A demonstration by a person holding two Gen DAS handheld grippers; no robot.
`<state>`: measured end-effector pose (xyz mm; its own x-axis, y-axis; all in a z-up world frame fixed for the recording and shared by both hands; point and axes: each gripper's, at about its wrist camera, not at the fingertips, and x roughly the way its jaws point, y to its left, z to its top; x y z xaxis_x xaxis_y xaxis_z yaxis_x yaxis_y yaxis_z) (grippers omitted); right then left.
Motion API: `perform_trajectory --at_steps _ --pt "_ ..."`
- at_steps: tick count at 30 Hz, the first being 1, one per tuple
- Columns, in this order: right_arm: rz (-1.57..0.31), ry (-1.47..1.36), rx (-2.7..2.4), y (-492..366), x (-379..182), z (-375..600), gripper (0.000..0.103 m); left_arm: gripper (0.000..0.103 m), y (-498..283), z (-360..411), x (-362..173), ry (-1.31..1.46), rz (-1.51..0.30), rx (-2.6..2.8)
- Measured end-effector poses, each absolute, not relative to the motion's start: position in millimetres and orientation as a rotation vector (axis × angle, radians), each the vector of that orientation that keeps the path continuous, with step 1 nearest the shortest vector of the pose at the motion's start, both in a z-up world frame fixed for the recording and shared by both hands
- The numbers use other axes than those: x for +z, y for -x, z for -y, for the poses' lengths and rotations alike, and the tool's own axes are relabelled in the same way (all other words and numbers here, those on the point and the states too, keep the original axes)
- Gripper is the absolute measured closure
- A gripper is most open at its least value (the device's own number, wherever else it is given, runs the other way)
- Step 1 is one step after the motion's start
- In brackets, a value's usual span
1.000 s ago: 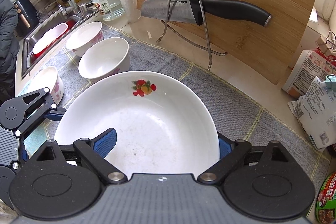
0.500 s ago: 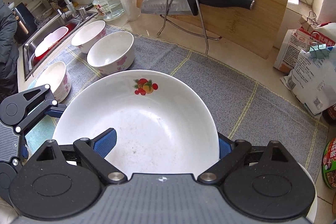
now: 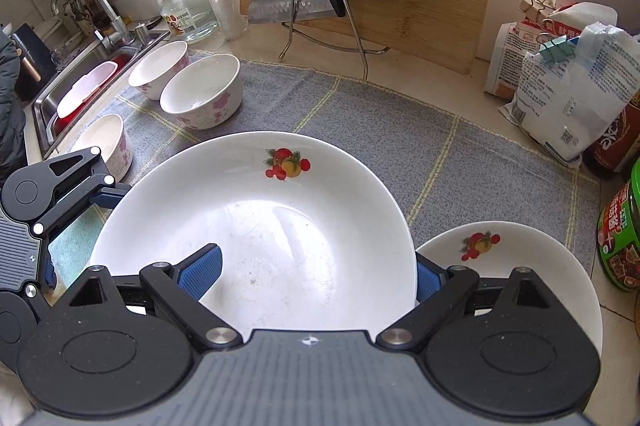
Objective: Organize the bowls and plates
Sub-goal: 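Carry the flower-print plate with the right gripper toward the plate stack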
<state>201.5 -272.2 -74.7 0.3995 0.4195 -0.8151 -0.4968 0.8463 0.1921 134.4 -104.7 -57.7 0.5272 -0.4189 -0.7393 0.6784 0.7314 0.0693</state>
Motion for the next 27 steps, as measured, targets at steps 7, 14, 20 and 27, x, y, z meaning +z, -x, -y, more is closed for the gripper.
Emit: perform_trajectory --at_steps 7,14,20,27 --pt "-1.004 0.050 0.523 -190.6 -74.6 292.8 0.006 0.001 -136.1 117.9 -59.7 -0.419 -0.751 -0.733" --pt "-1.002 0.019 0.458 -181.6 -75.0 314.1 0.005 0.001 -139.2 135.8 -61.0 -0.441 -0.739 -0.797" --pt "-1.000 -0.004 0.407 -174.0 -75.5 331.4 0.005 0.001 -143.0 148.7 -62.4 -0.457 -0.733 -0.849" --pt "-0.995 -0.029 0.357 -166.1 -76.1 350.0 0.005 0.001 -147.5 163.1 -64.0 -0.484 -0.720 -0.893"
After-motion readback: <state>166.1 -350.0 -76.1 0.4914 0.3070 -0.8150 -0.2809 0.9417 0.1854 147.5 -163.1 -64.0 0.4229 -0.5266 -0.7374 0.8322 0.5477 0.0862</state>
